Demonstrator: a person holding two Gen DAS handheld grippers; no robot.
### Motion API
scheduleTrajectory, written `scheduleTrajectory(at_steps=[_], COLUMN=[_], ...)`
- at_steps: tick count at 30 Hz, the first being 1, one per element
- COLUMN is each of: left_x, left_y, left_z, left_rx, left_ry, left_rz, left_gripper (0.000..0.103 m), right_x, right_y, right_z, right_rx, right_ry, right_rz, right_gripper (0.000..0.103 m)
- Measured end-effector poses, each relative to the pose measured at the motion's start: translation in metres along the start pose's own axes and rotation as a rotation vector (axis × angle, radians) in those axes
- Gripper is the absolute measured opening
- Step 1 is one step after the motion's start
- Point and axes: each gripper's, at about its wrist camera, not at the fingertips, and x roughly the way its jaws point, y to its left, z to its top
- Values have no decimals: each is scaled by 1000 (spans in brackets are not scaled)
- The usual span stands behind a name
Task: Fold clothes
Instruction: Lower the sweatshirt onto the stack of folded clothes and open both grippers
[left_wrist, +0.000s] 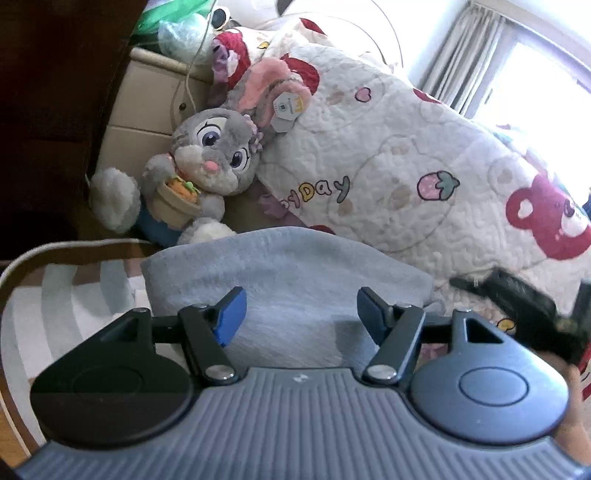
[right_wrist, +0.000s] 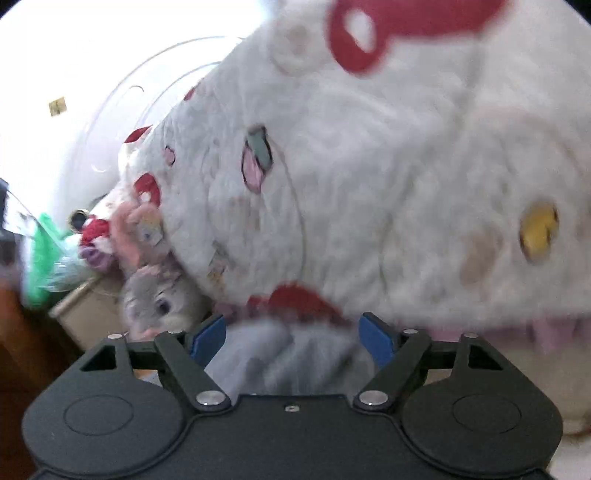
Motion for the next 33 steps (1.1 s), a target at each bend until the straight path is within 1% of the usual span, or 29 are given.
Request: scheduleTrajectory(at_steps=[1, 3, 5, 6, 7, 8, 9, 10, 12, 13, 14, 15, 17, 19, 20, 21, 23, 26, 28, 31, 32, 33], left_x=[3, 10, 12, 12, 13, 13, 14, 14, 15, 15, 15, 14, 13, 16, 18, 19, 17, 15, 13, 8, 7, 3], left_y=[-2, -6, -11, -13, -14, -16, -18, -20, -23, -24, -26, -28, -33, -36, -38, -38, -36, -33, -35, -43, -45, -47], left_z=[-2, -4, -6, -7, -7, -8, -9, -9, -11, -12, -12, -12, -14, -17, -18, -19, -15, -12, -12, -17, -19, -21], left_rx=[0, 23, 60, 70, 81, 94, 114, 138, 173, 179, 187, 198, 227, 263, 280, 288, 257, 209, 204, 206, 204, 199], left_ry=[2, 19, 20, 22, 25, 27, 27, 26, 34, 42, 46, 44, 35, 23, 22, 29, 37, 47, 47, 45, 45, 44], left_rz=[13, 41, 59, 58, 57, 56, 54, 55, 51, 44, 32, 14, -21, -13, -1, 11, 19, 51, 91, 170, 195, 216], left_gripper=[65, 64, 64, 64, 64, 64, 64, 66, 67, 66, 66, 66, 68, 71, 72, 73, 74, 75, 79, 85, 85, 85], right_x=[0, 9, 32, 42, 51, 56, 58, 54, 35, 31, 33, 41, 61, 62, 58, 54, 46, 29, 23, 12, 9, 4], right_y=[-12, -40, -66, -72, -77, -73, -65, -50, -11, -2, -3, -10, -28, -36, -38, -39, -37, -32, -28, -18, -13, -11], right_z=[-7, -23, -36, -41, -43, -41, -36, -30, -27, -30, -34, -35, -41, -50, -53, -53, -53, -56, -61, -76, -82, -85], right_rx=[78, 302, 504, 548, 569, 536, 465, 352, 34, -64, -95, -90, -30, 0, 9, 12, 3, -21, -19, -31, -43, -48], right_ry=[50, 130, 200, 211, 212, 197, 172, 133, 8, -38, -52, -35, 30, 26, 14, 9, 14, 34, 65, 121, 141, 153], right_rz=[37, 102, 155, 189, 228, 259, 283, 276, 262, 278, 304, 308, 245, 182, 150, 123, 109, 139, 197, 309, 327, 328], right_gripper=[88, 94, 94, 93, 87, 53, 31, 30, 30, 30, 29, 27, 28, 35, 49, 59, 59, 59, 59, 58, 56, 56])
